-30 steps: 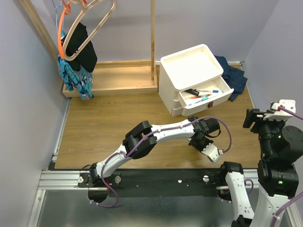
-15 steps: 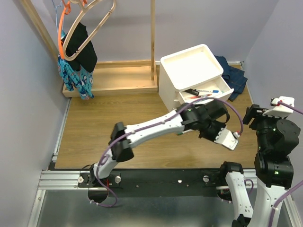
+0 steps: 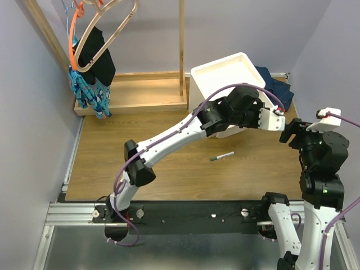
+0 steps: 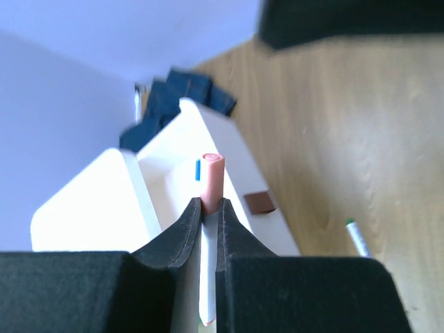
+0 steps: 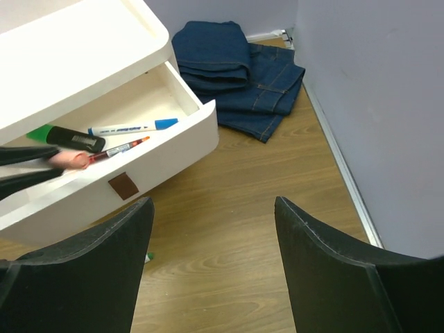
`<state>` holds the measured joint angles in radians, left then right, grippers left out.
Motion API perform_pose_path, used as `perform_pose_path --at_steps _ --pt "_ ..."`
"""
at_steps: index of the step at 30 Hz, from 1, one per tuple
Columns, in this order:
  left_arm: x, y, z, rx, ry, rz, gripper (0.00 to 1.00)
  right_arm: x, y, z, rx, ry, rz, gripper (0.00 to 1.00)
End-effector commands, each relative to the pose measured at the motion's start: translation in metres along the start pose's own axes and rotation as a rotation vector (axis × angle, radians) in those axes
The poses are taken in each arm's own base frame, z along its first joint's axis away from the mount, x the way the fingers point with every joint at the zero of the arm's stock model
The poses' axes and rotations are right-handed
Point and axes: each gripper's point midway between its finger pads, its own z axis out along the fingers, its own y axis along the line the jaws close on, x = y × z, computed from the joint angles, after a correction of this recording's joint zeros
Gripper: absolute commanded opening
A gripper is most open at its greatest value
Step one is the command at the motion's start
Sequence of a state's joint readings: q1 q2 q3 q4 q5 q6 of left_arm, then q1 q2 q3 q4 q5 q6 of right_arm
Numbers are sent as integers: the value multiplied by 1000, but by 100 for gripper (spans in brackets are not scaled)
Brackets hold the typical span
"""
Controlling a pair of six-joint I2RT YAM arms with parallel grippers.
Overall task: Sort the stationery into containers
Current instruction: Place the pen in the drawer.
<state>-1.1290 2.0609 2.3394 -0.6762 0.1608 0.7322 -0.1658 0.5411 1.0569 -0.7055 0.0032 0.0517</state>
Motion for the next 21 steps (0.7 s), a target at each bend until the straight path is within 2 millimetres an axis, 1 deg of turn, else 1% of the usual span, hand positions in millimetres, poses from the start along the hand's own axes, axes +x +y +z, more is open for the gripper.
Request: perform_pose_path --at_steps 1,2,5,6,7,8,9,10,11,12,13,14,15,16,17,18,19,20,21 --pt "33 32 10 -95 65 -58 0 -6 1 6 -7 -1 4 78" --pt "45 35 16 -100 80 -68 0 -6 1 6 -8 -1 0 78" --pt "58 38 23 -105 95 -89 0 -6 0 7 0 7 -3 78" --pt "63 39 24 -107 103 -93 5 -6 -1 7 2 10 -4 78" --pt "68 40 25 -115 116 -99 15 -7 -2 7 9 8 -4 78" --pt "68 42 25 -134 122 -99 26 -6 -2 7 9 9 -4 78" --pt "65 44 24 -148 118 -98 42 -5 -3 7 12 12 -3 78" --pt "69 41 24 -152 133 -98 46 -4 -4 7 17 15 -1 78" --pt "56 48 15 -179 103 -85 49 -4 -4 7 17 15 0 78" --pt "49 51 9 -189 84 -76 52 -3 -4 7 17 19 1 78" --pt "45 44 9 -179 75 -74 53 -3 -5 6 17 16 2 78" --pt "22 56 -10 -220 18 -65 54 0 -5 8 15 24 3 78" --pt "11 59 -19 -238 -5 -62 56 1 -4 8 12 26 3 78" --pt "16 52 -22 -238 5 -75 57 3 -3 8 5 32 4 78" --pt "-3 68 -51 -328 -34 -91 58 7 -2 9 -2 39 1 78" --pt "-4 69 -62 -354 -44 -121 59 9 -1 10 -12 44 -9 78" --pt "26 46 -56 -336 13 -220 60 11 3 10 -39 46 -14 77" --pt "13 60 -93 -418 -55 -256 61 12 7 10 -63 40 -24 77" --pt "24 51 -101 -425 -63 -297 62 19 10 12 -87 55 -45 75"
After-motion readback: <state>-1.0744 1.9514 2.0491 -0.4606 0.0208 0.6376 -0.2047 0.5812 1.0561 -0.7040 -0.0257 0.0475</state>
